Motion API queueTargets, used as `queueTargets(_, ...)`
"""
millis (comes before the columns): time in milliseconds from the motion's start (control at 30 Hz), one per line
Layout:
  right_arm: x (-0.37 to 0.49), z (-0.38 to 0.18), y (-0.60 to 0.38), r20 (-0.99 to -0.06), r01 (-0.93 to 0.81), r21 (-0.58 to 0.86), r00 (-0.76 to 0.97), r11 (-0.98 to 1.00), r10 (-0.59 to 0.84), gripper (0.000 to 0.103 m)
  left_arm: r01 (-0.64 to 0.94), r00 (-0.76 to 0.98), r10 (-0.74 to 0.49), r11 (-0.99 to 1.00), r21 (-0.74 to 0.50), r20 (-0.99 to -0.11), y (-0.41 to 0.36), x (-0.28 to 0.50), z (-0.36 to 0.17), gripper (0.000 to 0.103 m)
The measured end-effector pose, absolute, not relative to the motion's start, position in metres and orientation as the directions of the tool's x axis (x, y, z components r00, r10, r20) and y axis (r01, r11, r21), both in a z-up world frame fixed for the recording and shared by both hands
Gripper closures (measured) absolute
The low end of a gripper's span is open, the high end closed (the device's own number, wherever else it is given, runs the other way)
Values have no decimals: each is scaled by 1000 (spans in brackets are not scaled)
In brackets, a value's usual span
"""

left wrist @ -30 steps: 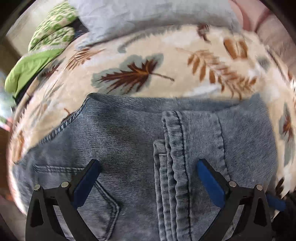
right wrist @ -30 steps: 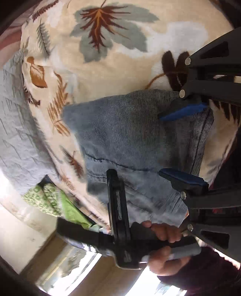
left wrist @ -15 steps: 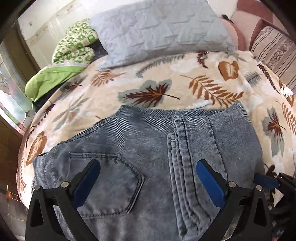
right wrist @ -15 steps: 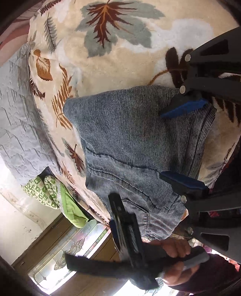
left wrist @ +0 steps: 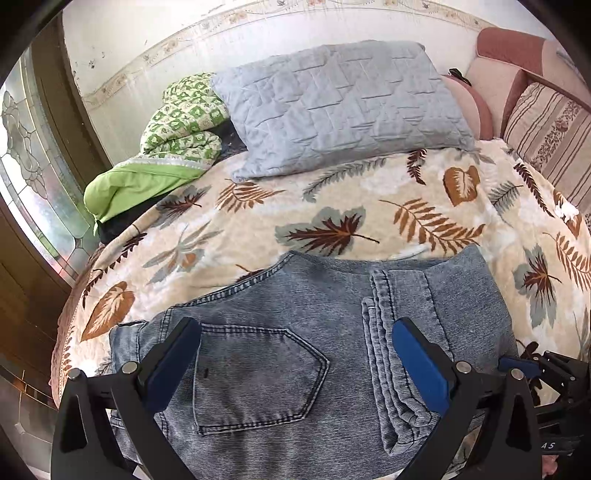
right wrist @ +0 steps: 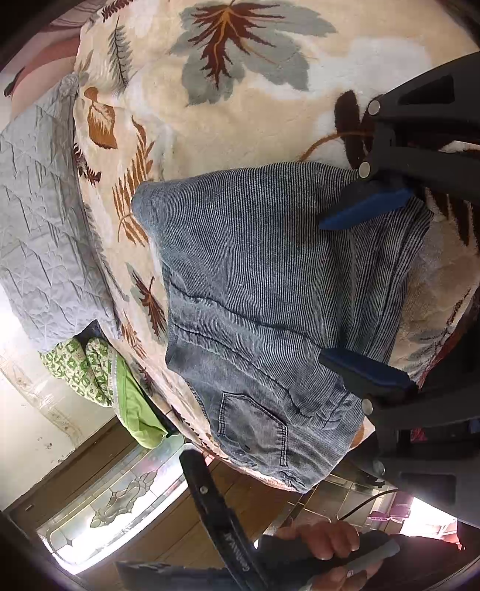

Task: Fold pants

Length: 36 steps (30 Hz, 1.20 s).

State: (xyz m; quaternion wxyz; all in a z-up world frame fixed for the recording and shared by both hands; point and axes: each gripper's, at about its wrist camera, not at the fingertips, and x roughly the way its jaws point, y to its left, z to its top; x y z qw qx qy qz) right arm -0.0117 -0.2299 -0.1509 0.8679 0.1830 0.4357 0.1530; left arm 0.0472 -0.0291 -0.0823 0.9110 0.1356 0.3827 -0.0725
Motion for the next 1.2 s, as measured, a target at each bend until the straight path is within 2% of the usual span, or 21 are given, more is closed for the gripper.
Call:
queueTargets(400, -14, -151, -229, -697, -104, 442, 586, 891, 414, 32, 198, 691, -30, 969, 150, -722, 13, 42, -89, 0)
queueTargets(800, -9, -126, -210, -783, -28, 356, 537, 934, 315, 32, 146, 463, -4, 987, 72, -886, 53, 51, -169, 0)
queueTargets(967, 5, -108, -194, -788, -52, 308, 546, 950, 285, 32, 157, 473, 43, 979, 132, -880, 45, 48, -178, 0)
queueTargets(1133, 23, -138, -175, -854, -43, 250, 462, 967, 241, 31, 177, 492, 63, 969, 171, -868, 42, 47, -184, 0)
queueTargets(1200, 17, -136, -166, -839, -87, 184, 506, 979, 203, 28, 177, 485, 57, 971, 162, -873, 43, 48, -184, 0)
